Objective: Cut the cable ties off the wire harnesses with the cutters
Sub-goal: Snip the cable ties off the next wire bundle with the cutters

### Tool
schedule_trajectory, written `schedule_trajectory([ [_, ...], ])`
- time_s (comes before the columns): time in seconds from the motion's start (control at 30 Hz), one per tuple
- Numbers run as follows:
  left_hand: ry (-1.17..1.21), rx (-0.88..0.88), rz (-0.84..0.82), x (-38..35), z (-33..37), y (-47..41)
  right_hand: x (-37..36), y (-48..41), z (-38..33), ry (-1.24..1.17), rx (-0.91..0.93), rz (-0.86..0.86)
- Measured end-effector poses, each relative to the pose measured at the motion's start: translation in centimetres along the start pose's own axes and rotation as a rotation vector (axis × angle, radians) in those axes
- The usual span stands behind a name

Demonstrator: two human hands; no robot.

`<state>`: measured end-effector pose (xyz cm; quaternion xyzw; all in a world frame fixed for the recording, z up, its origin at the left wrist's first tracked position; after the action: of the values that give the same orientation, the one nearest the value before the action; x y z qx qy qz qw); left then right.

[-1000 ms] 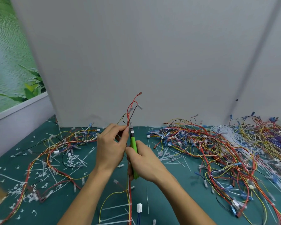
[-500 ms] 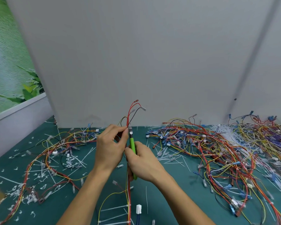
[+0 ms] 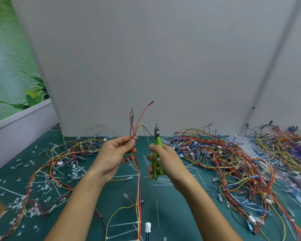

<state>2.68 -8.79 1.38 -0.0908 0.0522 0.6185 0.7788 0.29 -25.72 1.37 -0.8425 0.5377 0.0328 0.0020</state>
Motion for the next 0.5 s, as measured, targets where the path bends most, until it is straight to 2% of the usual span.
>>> schedule_trajectory([
  [0.2, 0.110, 0.016, -0.038, 0.6, 0.5, 0.1, -0.7, 0.8, -0.5, -0.126, -0.058, -0.203],
  [0.33, 0.185, -0.004, 0.008, 0.8, 0.6, 0.1, -1.2, 1.3, -0.5, -0.159, -0.120, -0.347],
  [0.5, 0.217, -0.039, -0.004, 0.6, 0.8, 0.1, -1.1, 1.2, -0.7, -0.266, -0.102, -0.385],
])
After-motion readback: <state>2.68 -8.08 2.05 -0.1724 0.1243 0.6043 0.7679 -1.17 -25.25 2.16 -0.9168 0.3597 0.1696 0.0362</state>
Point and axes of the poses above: each hand's wrist, its own y-axis away from the middle knuckle, its own x-axis out of the back of the hand, z = x × y, the point moved 5 cm from there along -y, towards the middle knuckle, and after that the axes turned 14 degrees about -z, right-handed, at the moved point
